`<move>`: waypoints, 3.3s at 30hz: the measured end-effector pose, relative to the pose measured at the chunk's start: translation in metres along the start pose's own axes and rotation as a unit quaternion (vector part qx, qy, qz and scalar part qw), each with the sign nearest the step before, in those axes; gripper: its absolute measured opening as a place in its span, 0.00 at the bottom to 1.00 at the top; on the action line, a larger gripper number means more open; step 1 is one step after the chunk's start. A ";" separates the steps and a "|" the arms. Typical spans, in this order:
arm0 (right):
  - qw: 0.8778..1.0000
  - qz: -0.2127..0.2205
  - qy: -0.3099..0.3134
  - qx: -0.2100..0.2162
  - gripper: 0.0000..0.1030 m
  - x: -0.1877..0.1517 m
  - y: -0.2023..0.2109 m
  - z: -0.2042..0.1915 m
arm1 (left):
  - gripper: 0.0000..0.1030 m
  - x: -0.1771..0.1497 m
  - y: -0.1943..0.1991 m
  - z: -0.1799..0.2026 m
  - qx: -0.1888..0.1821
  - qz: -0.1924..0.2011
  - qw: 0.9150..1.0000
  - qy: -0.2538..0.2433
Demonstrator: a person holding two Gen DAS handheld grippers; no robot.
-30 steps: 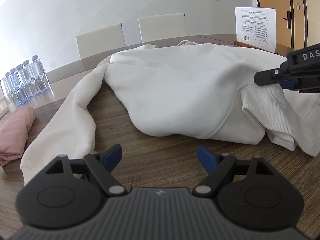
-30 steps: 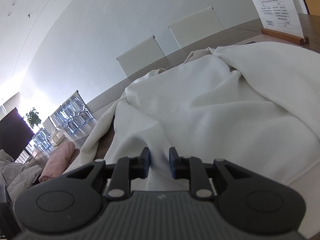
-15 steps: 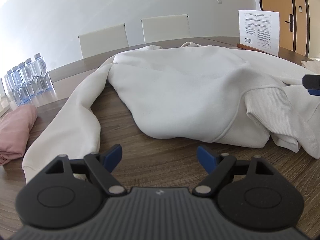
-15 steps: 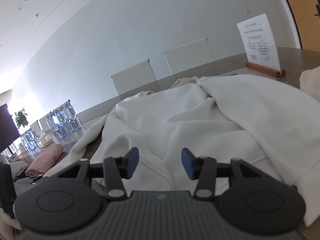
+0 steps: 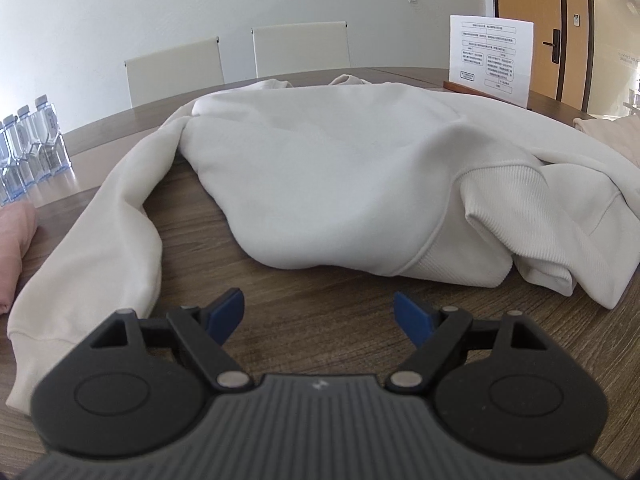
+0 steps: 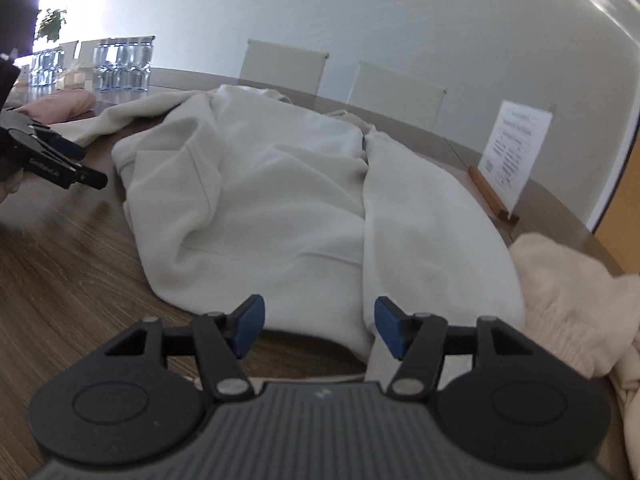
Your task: Fold clothes
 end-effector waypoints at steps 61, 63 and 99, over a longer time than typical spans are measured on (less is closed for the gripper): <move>0.988 0.078 -0.130 -0.021 0.63 0.011 0.028 0.065 | 0.23 -0.003 0.050 -0.062 -0.020 0.022 0.980 0.196; 0.992 0.080 -0.095 -0.016 0.63 0.014 0.027 0.048 | 0.27 -0.015 0.054 -0.052 -0.004 0.029 0.985 0.172; 0.973 0.003 -0.231 0.016 0.15 0.017 -0.008 0.049 | 0.03 -0.012 0.044 -0.056 -0.047 0.036 0.963 0.261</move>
Point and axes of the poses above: each gripper's, at about its wrist camera, not at the fingertips, and y roughly against the way its jaws point, z to its right, x to its top, the point moved 6 cm from there along -y, roughly the way its jaws point, and after that the axes turned 6 degrees about -z, right-handed, at the moved point
